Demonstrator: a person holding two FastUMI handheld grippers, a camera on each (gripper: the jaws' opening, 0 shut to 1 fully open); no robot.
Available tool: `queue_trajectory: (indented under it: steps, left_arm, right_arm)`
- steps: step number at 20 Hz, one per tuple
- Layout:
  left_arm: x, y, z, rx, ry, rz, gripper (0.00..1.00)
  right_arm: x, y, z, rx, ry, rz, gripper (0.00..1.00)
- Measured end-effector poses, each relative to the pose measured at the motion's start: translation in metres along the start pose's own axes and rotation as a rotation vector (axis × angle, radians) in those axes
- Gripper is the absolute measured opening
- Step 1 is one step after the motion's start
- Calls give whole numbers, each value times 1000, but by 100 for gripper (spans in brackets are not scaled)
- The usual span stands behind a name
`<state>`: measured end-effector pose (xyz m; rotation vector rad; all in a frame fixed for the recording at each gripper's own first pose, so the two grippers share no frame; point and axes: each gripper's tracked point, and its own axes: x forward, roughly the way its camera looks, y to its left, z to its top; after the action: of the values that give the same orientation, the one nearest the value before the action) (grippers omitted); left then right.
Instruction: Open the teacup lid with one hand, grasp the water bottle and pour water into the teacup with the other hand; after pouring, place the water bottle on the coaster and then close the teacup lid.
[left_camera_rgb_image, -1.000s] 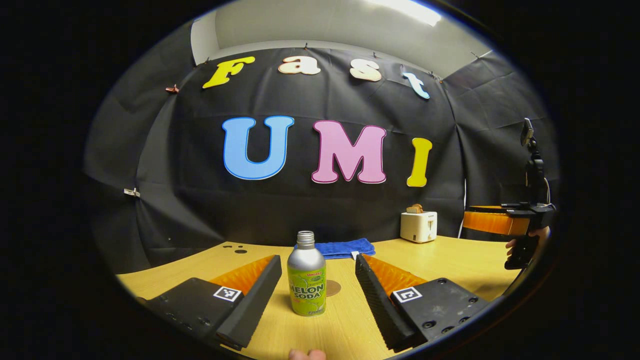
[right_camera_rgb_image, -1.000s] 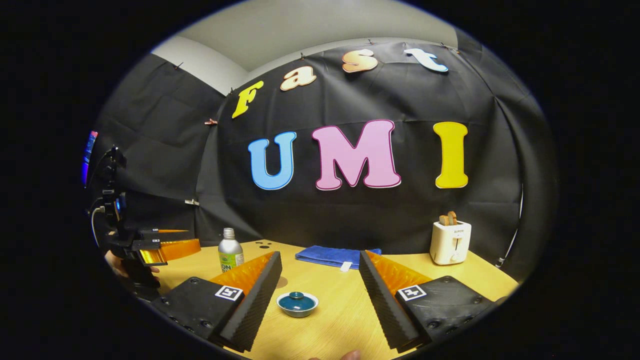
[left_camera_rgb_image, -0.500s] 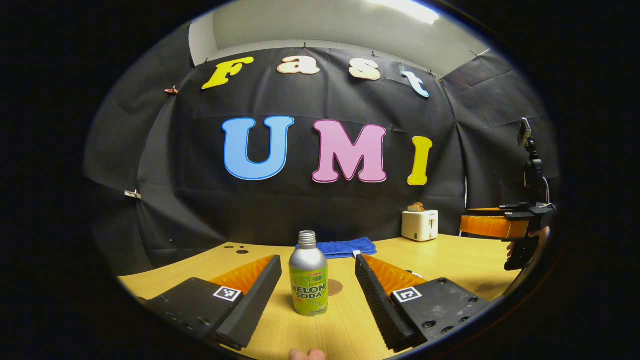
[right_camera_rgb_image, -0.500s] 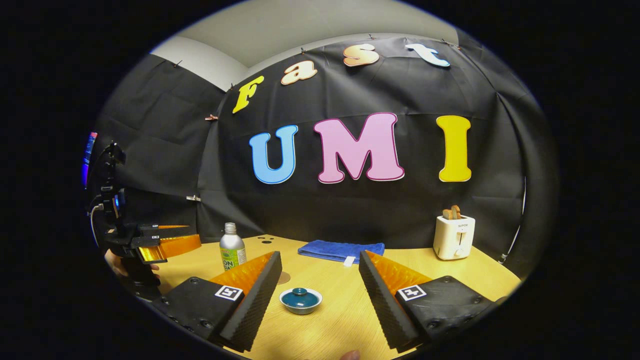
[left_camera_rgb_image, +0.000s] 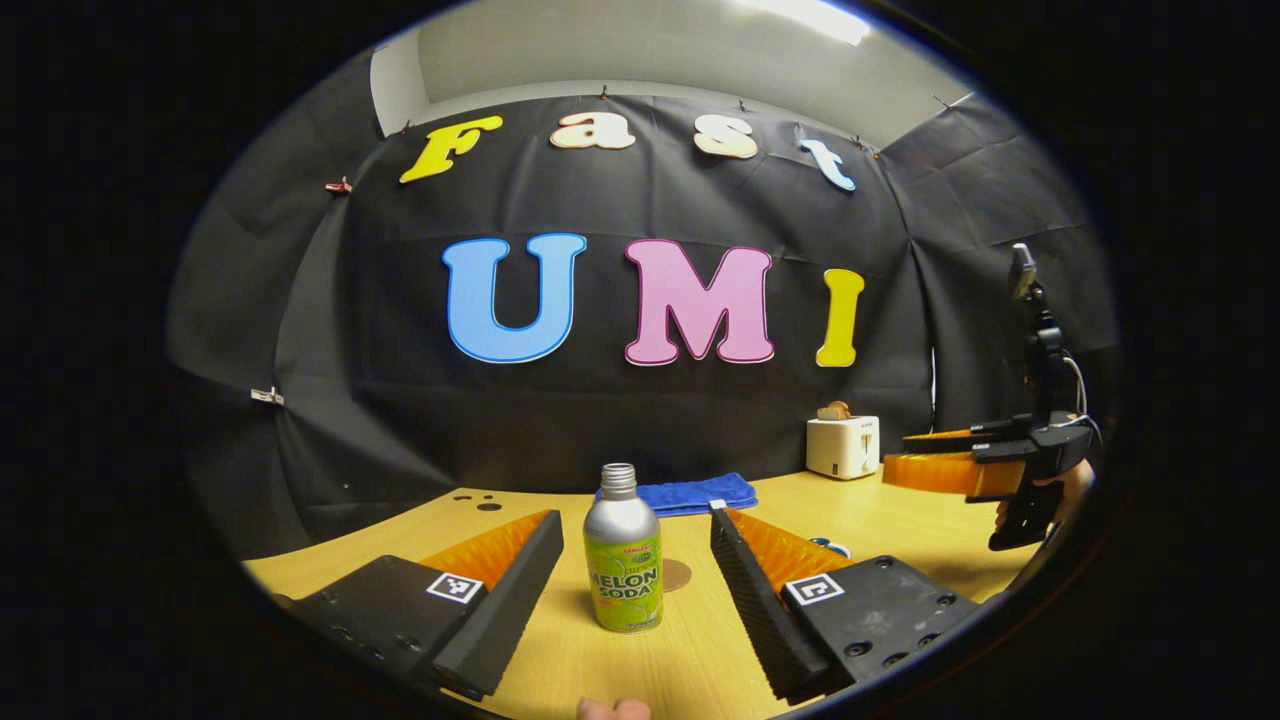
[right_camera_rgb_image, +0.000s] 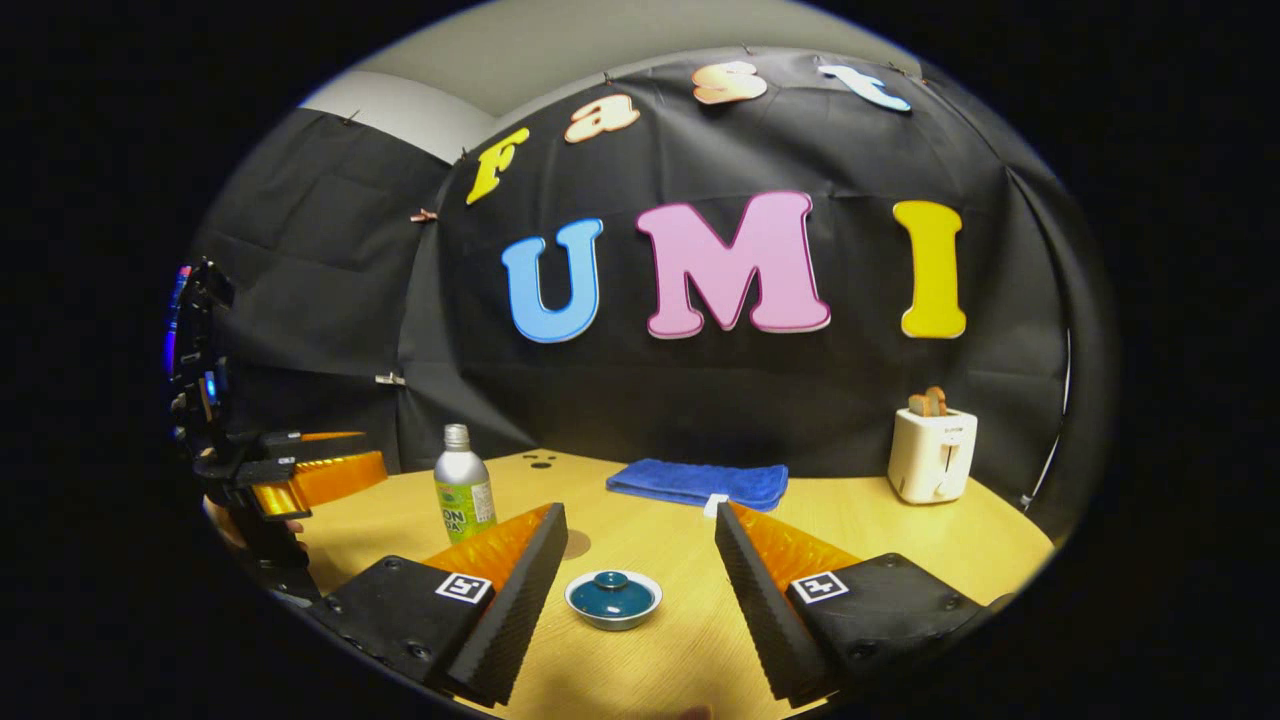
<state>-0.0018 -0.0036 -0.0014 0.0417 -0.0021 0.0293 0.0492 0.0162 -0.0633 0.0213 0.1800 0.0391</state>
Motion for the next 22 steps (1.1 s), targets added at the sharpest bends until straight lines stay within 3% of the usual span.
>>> queue_trajectory:
  steps: [5,7,14,17,18,21,22]
  left_arm:
    - [0,13,-1,0,2,20,94]
    - [1,18,-3,-16,5,29,94]
    - [2,21,-9,-33,18,35,94]
    - [2,22,-8,-30,19,36,90]
    - [1,22,-8,-28,17,37,94]
    - [1,24,-8,-28,19,39,94]
    - [2,24,-9,-29,21,38,94]
  right_arm:
    - [37,1,-52,71,167,11,86]
    - [45,7,-65,98,207,27,79]
    - [57,22,-78,35,243,44,72]
    - [59,26,-84,10,262,45,63]
    - [60,27,-85,13,269,49,63]
    - [64,26,-92,16,287,51,62]
    - [64,26,-95,17,292,47,44]
